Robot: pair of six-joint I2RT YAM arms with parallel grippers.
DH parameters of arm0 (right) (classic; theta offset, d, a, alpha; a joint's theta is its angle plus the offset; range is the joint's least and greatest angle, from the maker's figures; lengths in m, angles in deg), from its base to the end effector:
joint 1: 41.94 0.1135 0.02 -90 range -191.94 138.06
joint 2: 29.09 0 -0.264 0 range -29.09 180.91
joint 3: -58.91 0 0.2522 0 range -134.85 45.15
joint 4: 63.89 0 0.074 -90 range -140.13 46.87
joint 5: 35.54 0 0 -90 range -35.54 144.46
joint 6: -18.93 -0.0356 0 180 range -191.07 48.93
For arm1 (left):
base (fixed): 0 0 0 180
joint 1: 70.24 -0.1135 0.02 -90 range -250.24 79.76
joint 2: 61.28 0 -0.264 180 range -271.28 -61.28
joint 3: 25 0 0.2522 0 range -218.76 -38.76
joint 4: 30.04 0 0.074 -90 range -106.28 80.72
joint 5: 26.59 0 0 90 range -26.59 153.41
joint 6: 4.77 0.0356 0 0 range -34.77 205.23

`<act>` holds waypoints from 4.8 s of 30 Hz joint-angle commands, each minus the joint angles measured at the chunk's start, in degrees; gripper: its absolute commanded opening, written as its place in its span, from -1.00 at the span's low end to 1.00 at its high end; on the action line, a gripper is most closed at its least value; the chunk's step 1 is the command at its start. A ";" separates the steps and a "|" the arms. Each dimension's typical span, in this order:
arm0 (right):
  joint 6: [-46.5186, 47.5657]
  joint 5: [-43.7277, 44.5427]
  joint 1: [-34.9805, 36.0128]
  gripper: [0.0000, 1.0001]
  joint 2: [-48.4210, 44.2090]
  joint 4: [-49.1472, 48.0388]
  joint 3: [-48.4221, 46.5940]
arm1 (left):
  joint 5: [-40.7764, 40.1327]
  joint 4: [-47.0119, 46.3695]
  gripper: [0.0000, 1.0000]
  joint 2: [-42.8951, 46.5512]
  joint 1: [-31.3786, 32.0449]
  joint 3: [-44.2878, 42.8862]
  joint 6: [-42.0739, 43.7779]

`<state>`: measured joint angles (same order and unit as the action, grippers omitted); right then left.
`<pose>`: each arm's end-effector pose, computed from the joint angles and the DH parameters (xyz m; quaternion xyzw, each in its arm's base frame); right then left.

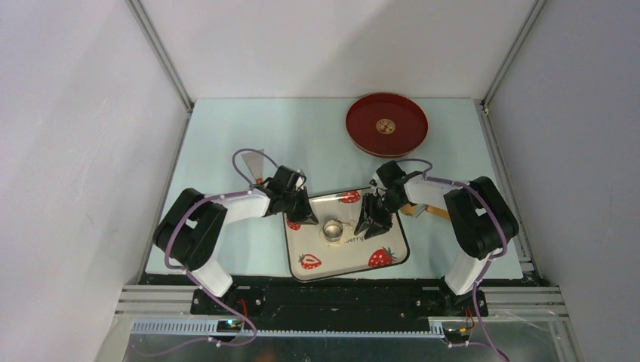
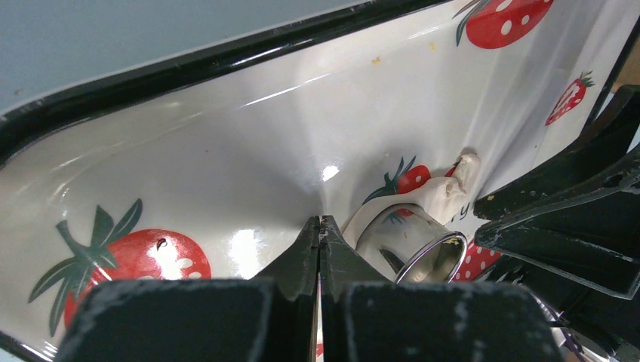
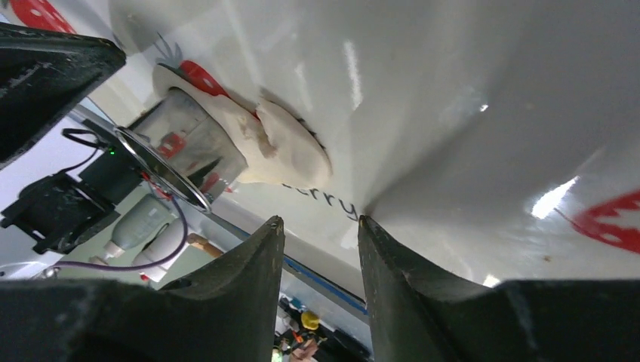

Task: Roll out the dumpling wrappers from the dough

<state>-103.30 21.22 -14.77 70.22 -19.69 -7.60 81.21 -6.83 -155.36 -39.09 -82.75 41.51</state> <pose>0.2562 0.1535 0.1363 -0.0097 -0.9526 -0.3006 0.0466 0.2483 -0.1628 0.1344 -0.0640 0.9520 -0.2763 0.1153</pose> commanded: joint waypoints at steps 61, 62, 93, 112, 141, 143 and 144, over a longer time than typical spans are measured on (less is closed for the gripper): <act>-11.34 -2.82 -1.25 -0.46 3.42 -18.31 6.00 | -8.43 6.77 -1.00 -4.27 -0.14 2.53 2.84; -11.64 -3.09 -1.19 -0.50 3.68 -18.66 6.00 | -8.43 6.74 -1.00 -4.27 -0.11 2.57 2.85; -8.23 4.91 2.54 -0.19 -11.33 -8.89 4.53 | -8.33 6.81 -1.00 -4.19 -0.13 2.61 2.86; -4.56 4.41 0.10 -0.06 1.85 -10.12 -1.67 | -8.22 6.76 -1.00 -4.35 -0.15 2.52 3.01; -1.89 2.09 5.30 -0.37 6.60 -6.65 -4.02 | -8.19 6.81 -1.00 -4.63 -0.15 2.35 3.12; -1.73 2.18 5.40 -0.46 6.29 -6.37 -3.96 | -8.19 6.80 -1.00 -4.62 -0.13 2.33 3.12; -1.71 2.20 5.42 -0.48 6.06 -6.14 -4.01 | -8.16 6.85 -1.00 -4.62 -0.20 2.28 3.19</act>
<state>-106.79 20.35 -9.91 75.51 -28.54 -11.23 81.76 -7.18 -155.91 -39.09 -83.14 41.55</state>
